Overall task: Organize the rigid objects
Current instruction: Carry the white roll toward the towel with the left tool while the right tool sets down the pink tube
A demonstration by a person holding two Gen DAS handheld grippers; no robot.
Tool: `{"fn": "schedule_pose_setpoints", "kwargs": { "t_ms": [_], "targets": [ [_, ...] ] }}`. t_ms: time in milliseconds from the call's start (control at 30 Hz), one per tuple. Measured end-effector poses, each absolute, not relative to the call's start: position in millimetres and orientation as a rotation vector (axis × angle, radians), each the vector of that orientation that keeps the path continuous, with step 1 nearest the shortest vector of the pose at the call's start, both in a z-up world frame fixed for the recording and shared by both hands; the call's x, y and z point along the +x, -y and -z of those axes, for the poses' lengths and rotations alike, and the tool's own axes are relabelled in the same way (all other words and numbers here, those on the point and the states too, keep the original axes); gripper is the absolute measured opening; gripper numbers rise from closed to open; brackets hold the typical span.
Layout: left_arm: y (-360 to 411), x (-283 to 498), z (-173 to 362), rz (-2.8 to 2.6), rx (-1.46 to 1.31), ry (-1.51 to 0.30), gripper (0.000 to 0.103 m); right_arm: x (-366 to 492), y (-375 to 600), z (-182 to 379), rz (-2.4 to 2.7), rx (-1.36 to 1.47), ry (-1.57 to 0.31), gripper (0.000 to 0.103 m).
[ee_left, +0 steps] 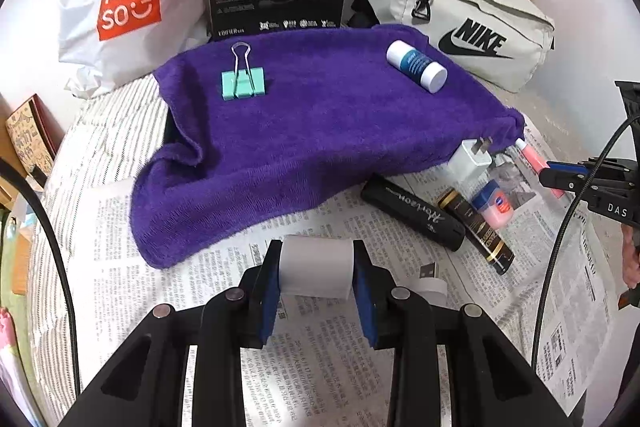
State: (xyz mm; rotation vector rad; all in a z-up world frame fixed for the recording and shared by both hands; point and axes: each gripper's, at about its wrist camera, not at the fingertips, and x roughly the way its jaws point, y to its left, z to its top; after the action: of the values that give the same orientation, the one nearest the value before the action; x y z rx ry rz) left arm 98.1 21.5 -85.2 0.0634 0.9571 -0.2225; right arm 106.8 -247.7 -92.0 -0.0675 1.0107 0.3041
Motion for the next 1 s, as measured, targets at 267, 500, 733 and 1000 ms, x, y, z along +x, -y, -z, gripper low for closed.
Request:
{"fn": "schedule_pose_setpoints", "kwargs": {
  "t_ms": [267,500,733,1000],
  "targets": [
    [-21,100,70,0.227,0.059,-0.938,0.031,111,241,78,-0.338,-0.066,-0.992,0.016],
    [-26,108,62,0.230,0.043,-0.930,0.031,119,239,67,-0.355,-0.046,-0.976,0.016],
    [-29,119,52,0.240,0.033,-0.916,0.031,139,231,53,-0.382,-0.052,-0.955,0.016],
    [-34,140,46,0.238,0.041,-0.918,0.031,175,209,48,-0.409,-0.097,-0.955,0.016]
  ]
}}
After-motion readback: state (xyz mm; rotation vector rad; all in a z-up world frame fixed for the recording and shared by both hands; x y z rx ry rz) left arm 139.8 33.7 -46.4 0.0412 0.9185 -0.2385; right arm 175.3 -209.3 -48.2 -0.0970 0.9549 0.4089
